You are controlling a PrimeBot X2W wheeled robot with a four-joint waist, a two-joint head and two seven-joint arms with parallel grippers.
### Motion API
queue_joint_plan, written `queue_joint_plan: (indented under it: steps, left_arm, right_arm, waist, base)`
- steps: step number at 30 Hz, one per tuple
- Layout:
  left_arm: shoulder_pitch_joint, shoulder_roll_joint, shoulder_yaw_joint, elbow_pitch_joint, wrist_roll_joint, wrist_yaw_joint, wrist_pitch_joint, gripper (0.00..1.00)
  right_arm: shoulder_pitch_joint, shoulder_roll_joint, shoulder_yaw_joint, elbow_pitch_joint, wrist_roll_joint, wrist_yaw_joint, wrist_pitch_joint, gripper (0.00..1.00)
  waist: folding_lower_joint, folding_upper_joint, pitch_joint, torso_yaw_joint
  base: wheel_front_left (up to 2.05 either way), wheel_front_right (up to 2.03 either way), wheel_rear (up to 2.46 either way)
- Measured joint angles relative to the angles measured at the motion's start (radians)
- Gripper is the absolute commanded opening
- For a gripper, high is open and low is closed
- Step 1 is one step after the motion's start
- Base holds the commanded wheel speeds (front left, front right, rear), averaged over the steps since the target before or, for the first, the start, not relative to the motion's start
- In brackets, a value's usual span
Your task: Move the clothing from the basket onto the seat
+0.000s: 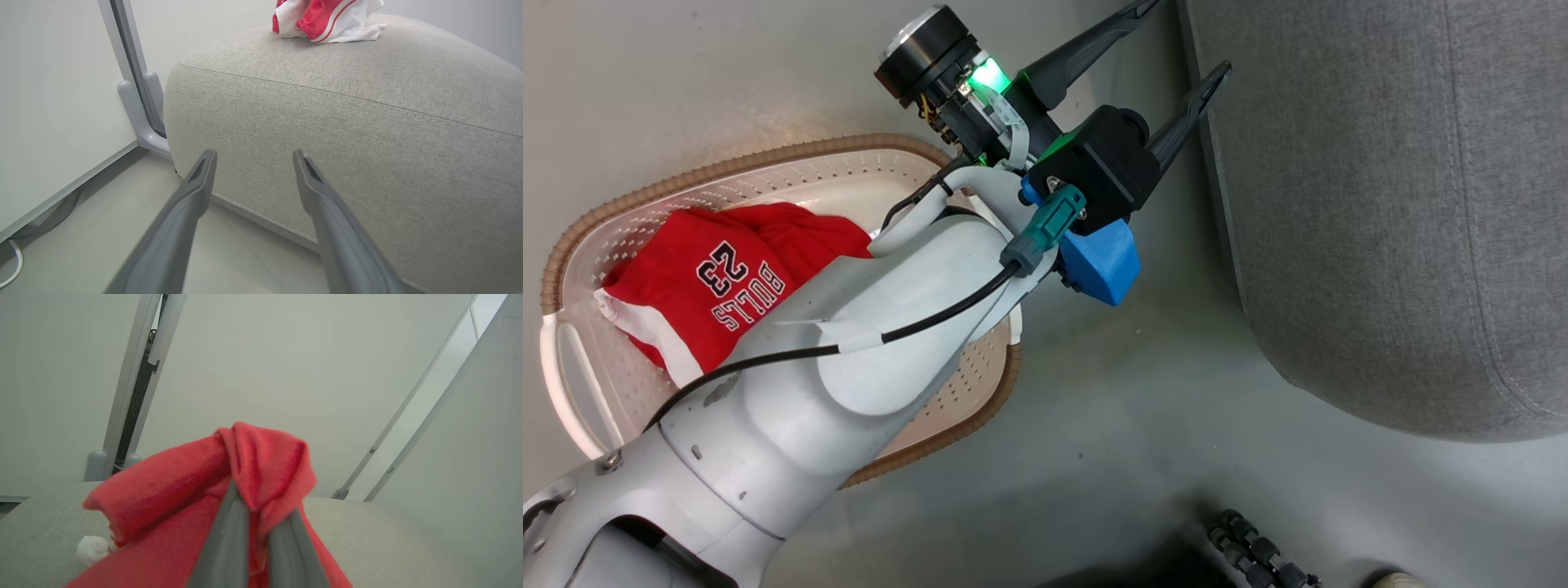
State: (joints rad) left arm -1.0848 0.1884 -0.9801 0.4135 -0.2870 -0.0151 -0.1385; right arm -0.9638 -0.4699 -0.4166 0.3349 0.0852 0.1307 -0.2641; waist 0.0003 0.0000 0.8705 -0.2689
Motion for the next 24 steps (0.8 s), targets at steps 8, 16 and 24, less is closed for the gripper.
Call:
queue_joint_plan:
  steps: [8,16,24]
  left_arm:
    - [-0.003,0.009,-0.001,-0.019,-0.001,0.010,0.004,1.00]
    - [0.004,0.010,-0.002,-0.005,-0.014,0.018,-0.021,1.00]
    - [0.079,-0.017,0.014,0.036,-0.061,0.042,-0.090,1.00]
  right_arm:
    - [0.062,0.059,-0.003,0.118,0.009,0.000,0.000,0.00]
    - [0.118,0.090,0.021,0.154,0.021,0.000,0.000,1.00]
    - [0.291,0.117,0.015,0.072,0.001,0.000,0.000,1.00]
  waist:
    - [-0.0001,0.0000,0.007,0.008]
    - [-0.0002,0.0000,-0.026,0.010]
    - [-0.0003,0.0002,-0.145,0.015]
  base:
    - [0.00,0.00,0.00]
    - [0.00,0.00,0.00]
    - [0.00,0.00,0.00]
